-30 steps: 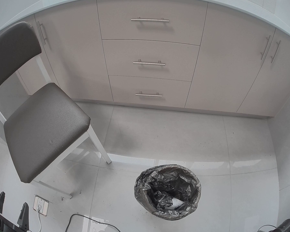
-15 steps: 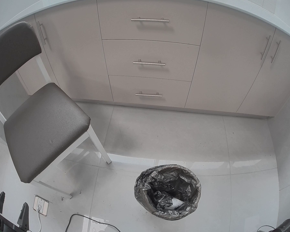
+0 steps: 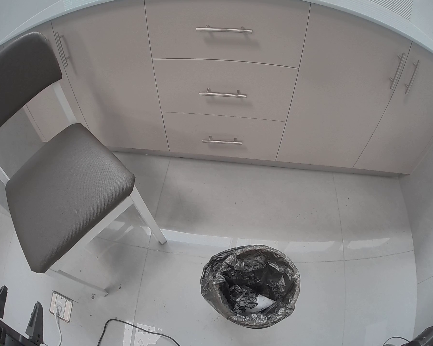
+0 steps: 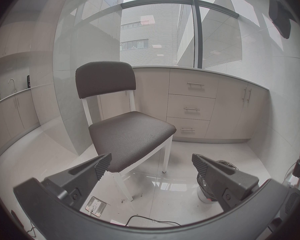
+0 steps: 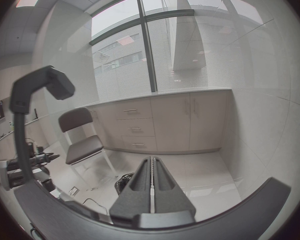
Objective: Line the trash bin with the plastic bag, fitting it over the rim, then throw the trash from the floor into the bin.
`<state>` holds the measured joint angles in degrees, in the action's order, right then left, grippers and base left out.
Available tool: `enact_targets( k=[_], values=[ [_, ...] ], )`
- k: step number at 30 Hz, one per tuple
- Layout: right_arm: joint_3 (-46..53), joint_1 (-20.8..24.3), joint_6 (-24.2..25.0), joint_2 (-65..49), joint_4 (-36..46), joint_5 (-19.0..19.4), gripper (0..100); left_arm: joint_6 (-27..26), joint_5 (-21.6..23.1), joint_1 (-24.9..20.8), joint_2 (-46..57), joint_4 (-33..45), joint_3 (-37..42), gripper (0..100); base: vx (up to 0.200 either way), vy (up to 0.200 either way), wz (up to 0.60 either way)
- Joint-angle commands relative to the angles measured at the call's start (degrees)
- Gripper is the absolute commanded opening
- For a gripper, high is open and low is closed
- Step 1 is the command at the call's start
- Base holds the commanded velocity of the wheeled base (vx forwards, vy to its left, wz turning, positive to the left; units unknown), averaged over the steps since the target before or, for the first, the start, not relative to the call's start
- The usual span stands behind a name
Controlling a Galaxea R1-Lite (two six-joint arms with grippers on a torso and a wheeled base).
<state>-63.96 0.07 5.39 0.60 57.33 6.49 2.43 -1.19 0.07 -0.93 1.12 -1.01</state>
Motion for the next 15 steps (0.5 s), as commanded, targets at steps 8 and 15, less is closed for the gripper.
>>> enact_targets(
  k=[8, 15],
  values=[
    [57.5, 0.0, -1.2, -0.6, -51.1, -18.0, 0, 0.0, 0.0, 0.0, 0.6, 0.0, 0.6, 100, 0.000, 0.000, 0.00],
    [62.6, -0.1, -4.0, -0.6, -57.0, -11.6, 0, 0.0, 0.0, 0.0, 0.6, -0.1, 0.6, 100, 0.000, 0.000, 0.00]
  ],
)
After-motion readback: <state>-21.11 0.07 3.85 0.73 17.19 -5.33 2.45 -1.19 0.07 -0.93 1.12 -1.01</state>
